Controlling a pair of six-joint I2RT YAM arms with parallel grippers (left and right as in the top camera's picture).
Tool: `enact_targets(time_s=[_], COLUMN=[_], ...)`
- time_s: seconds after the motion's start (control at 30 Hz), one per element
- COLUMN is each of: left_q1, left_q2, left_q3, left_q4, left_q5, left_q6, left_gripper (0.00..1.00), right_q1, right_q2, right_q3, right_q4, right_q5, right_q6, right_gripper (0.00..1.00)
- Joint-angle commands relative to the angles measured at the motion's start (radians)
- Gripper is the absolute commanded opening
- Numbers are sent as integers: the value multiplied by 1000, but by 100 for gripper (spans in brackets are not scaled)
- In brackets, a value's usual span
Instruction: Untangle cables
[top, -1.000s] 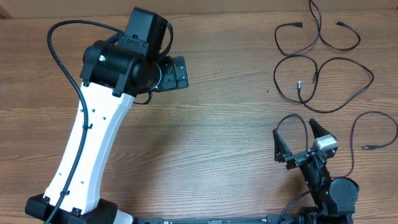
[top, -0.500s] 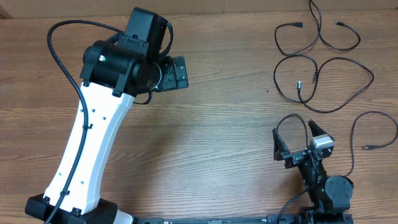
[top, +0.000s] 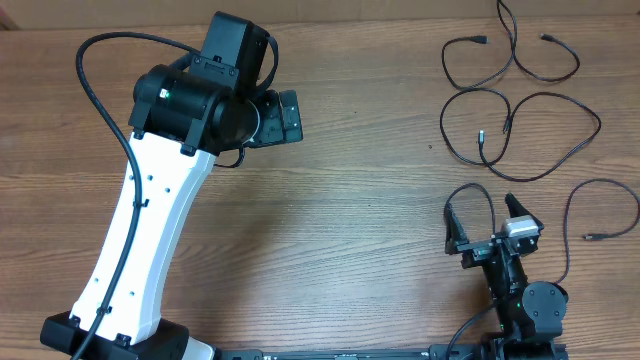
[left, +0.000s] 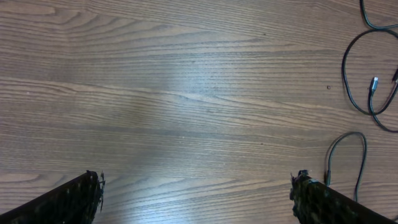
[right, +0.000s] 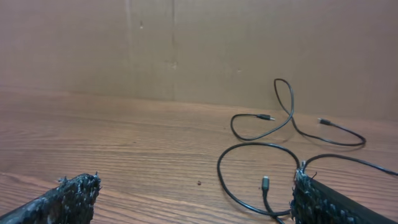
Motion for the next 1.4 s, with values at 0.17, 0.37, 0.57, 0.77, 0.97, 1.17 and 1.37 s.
enact_targets(time_s=[0.17, 0.37, 0.57, 0.77, 0.97, 1.17, 1.37], left_q1=[3, 3, 3, 3, 3, 3, 3], left_q2=[8, 8, 8, 8, 8, 8, 8], left_q3=[3, 3, 3, 3, 3, 3, 3], left_q4=[1, 1, 1, 1, 1, 1, 1], left_q5=[-13, -13, -13, -13, -13, -13, -13], left_q6=[19, 19, 19, 19, 19, 19, 19], left_gripper=[99, 100, 100, 100, 100, 100, 100], right_q1=[6, 6, 6, 6, 6, 6, 6], right_q2=[-12, -12, -12, -10, -12, -12, -12], right_q3=[-9, -9, -9, -9, -9, -9, -9], right_q4=[-3, -4, -3, 3, 0, -2, -3], right_q5=[44, 47, 47, 40, 56, 61, 67], right_q6=[-4, 26, 25, 25, 25, 21, 21], right_gripper=[100, 100, 100, 100, 100, 100, 100])
